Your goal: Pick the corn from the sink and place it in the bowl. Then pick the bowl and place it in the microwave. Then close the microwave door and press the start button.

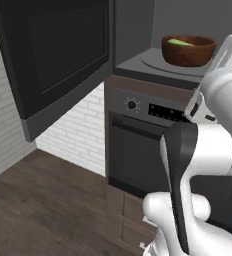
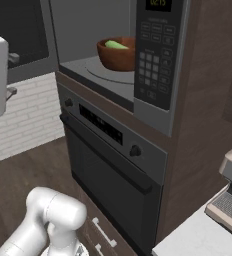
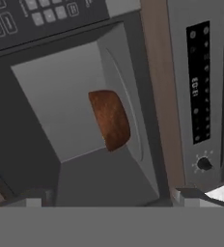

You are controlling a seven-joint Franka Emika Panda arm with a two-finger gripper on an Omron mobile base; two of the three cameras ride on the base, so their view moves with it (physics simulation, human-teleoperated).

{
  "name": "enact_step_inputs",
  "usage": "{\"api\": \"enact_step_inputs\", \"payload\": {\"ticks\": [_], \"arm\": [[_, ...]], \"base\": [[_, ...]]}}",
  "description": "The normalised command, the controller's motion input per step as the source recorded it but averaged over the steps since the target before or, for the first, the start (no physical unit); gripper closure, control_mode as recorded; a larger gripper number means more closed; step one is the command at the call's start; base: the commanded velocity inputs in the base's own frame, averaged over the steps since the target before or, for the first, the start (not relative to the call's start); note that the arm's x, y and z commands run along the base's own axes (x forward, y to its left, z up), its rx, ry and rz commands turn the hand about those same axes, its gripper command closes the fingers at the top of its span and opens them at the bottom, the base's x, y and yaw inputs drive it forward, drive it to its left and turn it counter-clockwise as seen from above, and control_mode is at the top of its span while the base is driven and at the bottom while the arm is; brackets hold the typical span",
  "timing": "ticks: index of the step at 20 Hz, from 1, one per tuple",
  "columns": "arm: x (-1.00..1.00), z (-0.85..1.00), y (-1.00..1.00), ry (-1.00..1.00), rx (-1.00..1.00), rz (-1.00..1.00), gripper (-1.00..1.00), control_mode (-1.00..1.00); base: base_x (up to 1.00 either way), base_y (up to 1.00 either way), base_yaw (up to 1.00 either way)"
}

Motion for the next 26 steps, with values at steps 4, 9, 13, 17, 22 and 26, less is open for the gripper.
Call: {"api": "enact_step_inputs", "payload": {"ticks": [4,9,13,17,22,26], "arm": [[-0.08,-0.08,0.92,0.00,-0.08,-0.07,-1.00,-1.00],[-0.13,-0.31,0.86,0.00,-0.05,-0.06,-1.00,-1.00],[-0.05,-0.34,1.00,-0.02,-0.09,-0.10,-1.00,-1.00],[-0.16,-0.27,0.90,-0.08,-0.11,-0.12,-1.00,-1.00],[-0.04,-0.32,0.80,0.00,-0.12,-0.12,-1.00,-1.00],[0.26,-0.31,0.99,0.00,-0.13,-0.19,-1.00,-1.00]], "base": [[0.00,0.00,0.00],[0.00,0.00,0.00],[0.00,0.00,0.00],[0.00,0.00,0.00],[0.00,0.00,0.00],[0.00,0.00,0.00]]}}
